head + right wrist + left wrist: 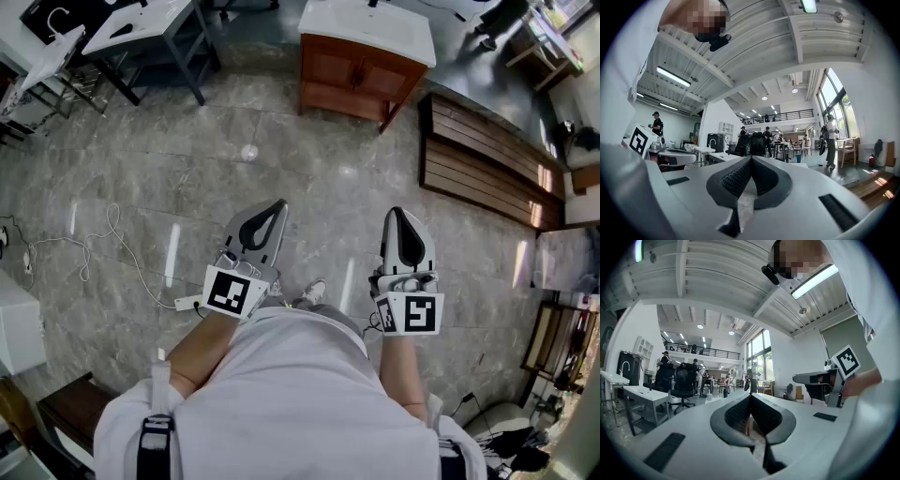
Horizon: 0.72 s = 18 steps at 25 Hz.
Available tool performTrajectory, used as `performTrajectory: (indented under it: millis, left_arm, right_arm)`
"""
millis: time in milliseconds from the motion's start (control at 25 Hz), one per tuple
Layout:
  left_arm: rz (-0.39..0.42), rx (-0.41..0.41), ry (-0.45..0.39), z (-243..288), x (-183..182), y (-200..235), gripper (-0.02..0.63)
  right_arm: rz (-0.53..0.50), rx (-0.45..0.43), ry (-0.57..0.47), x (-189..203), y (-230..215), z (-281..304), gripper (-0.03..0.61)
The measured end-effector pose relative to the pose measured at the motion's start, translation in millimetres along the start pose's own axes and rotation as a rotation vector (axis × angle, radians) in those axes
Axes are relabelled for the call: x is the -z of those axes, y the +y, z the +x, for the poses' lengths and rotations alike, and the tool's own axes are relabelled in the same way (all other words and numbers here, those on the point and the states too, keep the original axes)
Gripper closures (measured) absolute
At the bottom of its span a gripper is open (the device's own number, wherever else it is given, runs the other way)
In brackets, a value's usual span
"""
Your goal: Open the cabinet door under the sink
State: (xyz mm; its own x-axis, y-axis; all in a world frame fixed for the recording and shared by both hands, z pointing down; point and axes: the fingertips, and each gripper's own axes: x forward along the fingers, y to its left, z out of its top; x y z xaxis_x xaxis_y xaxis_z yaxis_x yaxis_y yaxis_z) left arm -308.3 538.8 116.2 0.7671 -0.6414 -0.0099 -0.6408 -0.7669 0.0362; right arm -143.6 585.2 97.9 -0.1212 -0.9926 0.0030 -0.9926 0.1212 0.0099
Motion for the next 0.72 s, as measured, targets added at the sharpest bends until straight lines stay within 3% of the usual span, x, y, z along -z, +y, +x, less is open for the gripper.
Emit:
performTrajectory:
  millis: [280,720]
  left_arm:
    - [0.006,0.003,0.004,8.7,4.6,-10.1,0.6]
    - [0.019,-0.044,0.06,27.5,32.2,-39.3,0.6]
  right_arm:
    - [0.063,0.014,-0.016,4.9,-19.6,-7.6,0.548]
    - [0.066,-0.013,-0.027,22.1,-68.0,-12.1,0.548]
